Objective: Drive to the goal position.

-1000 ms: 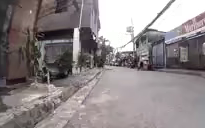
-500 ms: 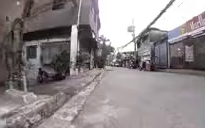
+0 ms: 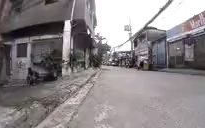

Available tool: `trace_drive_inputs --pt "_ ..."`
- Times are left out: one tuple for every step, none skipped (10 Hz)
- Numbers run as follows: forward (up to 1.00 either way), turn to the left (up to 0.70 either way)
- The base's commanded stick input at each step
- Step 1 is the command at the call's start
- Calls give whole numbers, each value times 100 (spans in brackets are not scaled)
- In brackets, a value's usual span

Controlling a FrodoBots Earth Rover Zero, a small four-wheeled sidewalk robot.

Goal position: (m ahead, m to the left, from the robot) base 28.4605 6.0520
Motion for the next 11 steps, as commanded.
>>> trace_drive_inputs --pt "100 0" --pt "100 0" --pt "100 0" --pt "100 0" --pt "100 0" --pt "100 0" --pt "100 0" --pt "100 0" --pt "100 0" --pt "100 0" --pt "100 -11"
